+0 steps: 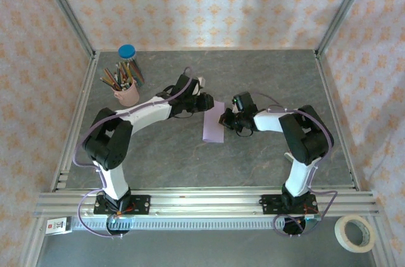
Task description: Fold a paper plane with a square sheet of paper (pick it up from the middle)
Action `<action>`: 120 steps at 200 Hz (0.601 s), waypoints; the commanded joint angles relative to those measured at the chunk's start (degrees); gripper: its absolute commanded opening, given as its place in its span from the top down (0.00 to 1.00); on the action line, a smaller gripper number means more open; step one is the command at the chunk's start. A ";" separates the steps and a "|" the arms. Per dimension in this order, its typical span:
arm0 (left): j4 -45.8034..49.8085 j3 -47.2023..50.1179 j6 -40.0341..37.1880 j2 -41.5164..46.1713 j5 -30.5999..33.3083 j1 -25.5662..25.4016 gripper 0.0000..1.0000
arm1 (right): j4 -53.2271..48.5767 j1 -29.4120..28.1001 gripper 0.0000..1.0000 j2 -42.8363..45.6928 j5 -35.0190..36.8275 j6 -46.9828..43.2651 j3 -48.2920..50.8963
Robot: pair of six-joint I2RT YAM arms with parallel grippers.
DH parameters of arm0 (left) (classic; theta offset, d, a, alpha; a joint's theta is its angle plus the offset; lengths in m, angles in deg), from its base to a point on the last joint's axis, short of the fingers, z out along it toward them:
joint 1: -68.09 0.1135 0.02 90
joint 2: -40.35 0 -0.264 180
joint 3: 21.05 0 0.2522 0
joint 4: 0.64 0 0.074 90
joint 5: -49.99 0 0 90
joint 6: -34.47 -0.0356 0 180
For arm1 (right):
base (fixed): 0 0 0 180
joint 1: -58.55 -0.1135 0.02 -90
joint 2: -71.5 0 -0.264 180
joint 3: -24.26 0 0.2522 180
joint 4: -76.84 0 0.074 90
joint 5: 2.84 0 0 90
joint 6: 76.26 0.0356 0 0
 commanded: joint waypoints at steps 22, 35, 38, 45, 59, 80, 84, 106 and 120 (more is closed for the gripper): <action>-2.83 1.48 2.74 -5.09 -10.28 -0.04 0.90 | -13.07 -0.18 0.96 -7.33 11.51 -2.58 3.25; -2.41 1.12 2.39 -7.23 -10.95 -0.04 0.95 | -13.35 -0.26 0.96 -7.56 11.83 -2.75 3.26; -2.30 0.96 2.34 -7.58 -11.12 -0.04 0.96 | -13.50 -0.26 0.96 -7.58 11.97 -2.75 3.24; -1.97 0.60 2.25 -8.25 -11.36 -0.04 0.98 | -13.72 -0.33 0.96 -7.65 12.20 -2.81 3.27; -0.46 -0.20 1.75 -9.50 -11.30 -0.05 1.00 | -13.89 -0.31 0.96 -7.81 12.25 -2.97 3.39; 1.50 -1.66 0.85 -10.74 -10.75 -0.04 1.00 | -13.97 -0.35 0.96 -7.95 12.14 -3.02 3.62; 1.81 -1.90 0.77 -10.88 -10.75 -0.06 1.00 | -14.04 -0.39 0.96 -7.95 12.17 -3.09 3.62; 3.16 -2.90 0.38 -11.91 -11.02 -0.21 1.00 | -14.12 -0.43 0.96 -8.03 12.48 -3.14 3.88; 3.34 -3.01 0.21 -12.18 -11.10 -0.39 1.00 | -14.11 -0.35 0.96 -8.02 12.64 -3.17 4.12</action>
